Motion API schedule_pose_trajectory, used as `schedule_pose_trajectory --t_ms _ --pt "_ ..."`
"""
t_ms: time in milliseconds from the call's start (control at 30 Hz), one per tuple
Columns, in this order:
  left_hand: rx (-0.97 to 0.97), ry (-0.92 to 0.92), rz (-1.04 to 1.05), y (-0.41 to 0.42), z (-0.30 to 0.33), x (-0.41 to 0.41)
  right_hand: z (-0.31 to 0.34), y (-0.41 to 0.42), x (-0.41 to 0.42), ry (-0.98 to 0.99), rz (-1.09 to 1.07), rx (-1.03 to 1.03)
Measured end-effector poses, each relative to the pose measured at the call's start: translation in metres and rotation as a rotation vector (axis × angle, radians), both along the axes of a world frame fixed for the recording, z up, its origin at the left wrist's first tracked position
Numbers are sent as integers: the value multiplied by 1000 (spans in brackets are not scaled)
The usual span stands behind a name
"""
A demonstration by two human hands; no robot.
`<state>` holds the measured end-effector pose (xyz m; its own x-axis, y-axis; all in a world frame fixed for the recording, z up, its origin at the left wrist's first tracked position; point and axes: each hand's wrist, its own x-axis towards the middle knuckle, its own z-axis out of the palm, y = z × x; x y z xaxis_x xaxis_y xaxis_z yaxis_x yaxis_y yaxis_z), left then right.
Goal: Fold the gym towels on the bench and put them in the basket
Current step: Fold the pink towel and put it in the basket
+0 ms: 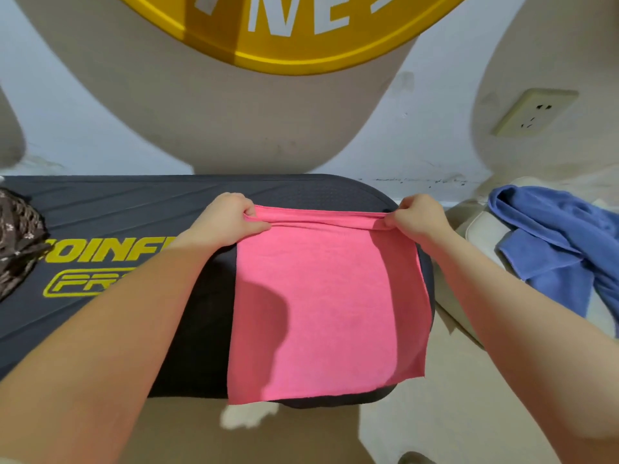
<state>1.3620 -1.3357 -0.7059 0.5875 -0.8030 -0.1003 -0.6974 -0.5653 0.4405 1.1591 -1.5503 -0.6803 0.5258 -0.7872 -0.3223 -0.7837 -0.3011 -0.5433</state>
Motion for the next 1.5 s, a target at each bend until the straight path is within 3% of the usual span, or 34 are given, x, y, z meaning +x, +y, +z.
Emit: schedule_pose_trajectory --t_ms 200,467,633,867,1000,1133,1200,1300,1400,1500 --pt "-214 -140 254 40 18 19 -1 12 29 -211 -36 131" --pt "-241 -18 464 49 11 33 -3 13 75 -123 140 -38" --pt "-288 36 531 37 3 44 -13 4 92 -160 109 -130" --pt "-366 40 641 24 -1 63 -20 -4 113 -351 -29 -64" --pt "-275 28 641 27 -15 65 -25 2 114 -336 -65 -28" --pt "-188 -49 634 38 -24 37 -29 24 73 -257 78 -173" --pt "-246 -104 575 47 -26 17 -26 34 42 -221 73 -158" --pt "-277 -227 270 67 -29 -17 -21 47 2 -119 85 -82" --pt "-210 -123 -73 89 -22 -50 -18 64 -27 1 132 -74" --pt "-89 -293 -331 112 -21 -75 -16 81 -44 89 156 -128"
